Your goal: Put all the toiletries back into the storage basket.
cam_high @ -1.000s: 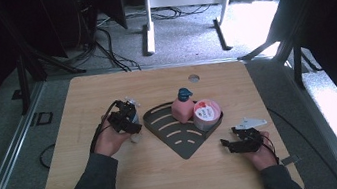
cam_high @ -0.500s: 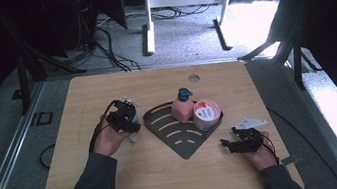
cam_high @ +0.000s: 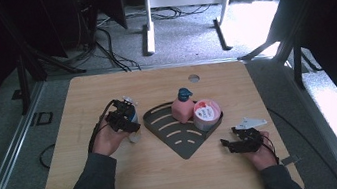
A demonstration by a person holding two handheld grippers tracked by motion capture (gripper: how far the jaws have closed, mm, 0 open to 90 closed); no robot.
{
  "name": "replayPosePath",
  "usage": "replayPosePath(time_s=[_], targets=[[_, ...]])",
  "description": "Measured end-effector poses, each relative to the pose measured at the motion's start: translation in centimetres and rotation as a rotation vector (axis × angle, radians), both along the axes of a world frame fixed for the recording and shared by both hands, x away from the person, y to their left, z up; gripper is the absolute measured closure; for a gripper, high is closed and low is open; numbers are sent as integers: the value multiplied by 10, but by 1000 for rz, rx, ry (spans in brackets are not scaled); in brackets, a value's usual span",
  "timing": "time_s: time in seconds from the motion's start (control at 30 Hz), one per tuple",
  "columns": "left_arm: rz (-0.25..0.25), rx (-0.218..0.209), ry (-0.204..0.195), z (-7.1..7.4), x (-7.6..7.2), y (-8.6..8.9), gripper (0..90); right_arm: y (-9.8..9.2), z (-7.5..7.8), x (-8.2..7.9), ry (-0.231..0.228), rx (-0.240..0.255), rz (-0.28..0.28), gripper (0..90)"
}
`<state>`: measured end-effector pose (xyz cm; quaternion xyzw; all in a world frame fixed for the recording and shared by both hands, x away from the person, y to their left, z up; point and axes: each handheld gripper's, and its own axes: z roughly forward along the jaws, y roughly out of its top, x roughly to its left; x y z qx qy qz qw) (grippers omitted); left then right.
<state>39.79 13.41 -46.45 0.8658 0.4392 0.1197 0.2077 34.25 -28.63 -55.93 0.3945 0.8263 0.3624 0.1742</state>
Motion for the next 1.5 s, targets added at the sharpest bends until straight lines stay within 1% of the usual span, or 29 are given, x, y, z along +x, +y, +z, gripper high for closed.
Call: replayPosePath(time_s=[0.1, 0.2, 0.47, 0.67, 0.8, 1.1, 1.5], targets=[[-3, 3, -2, 2, 0, -1, 542, 0, 0, 0, 0, 0, 0, 281], [-1, -3, -9, 5, 0, -2, 542, 0, 0, 0, 0, 0, 0, 281], [-9, -2, -8, 9, 1, -3, 542, 0, 0, 0, 0, 0, 0, 281], [-17, 3, -14, 16, 1, -4, 542, 0, 0, 0, 0, 0, 0, 281], [-19, -6, -18, 20, 1, -5, 542, 0, 0, 0, 0, 1, -1, 281], [-20, -20, -30, 23, 1, -5, 543, 0, 0, 0, 0, 0, 0, 281], [-27, -26, -49, 31, 0, -8, 543, 0, 0, 0, 0, 0, 0, 281]])
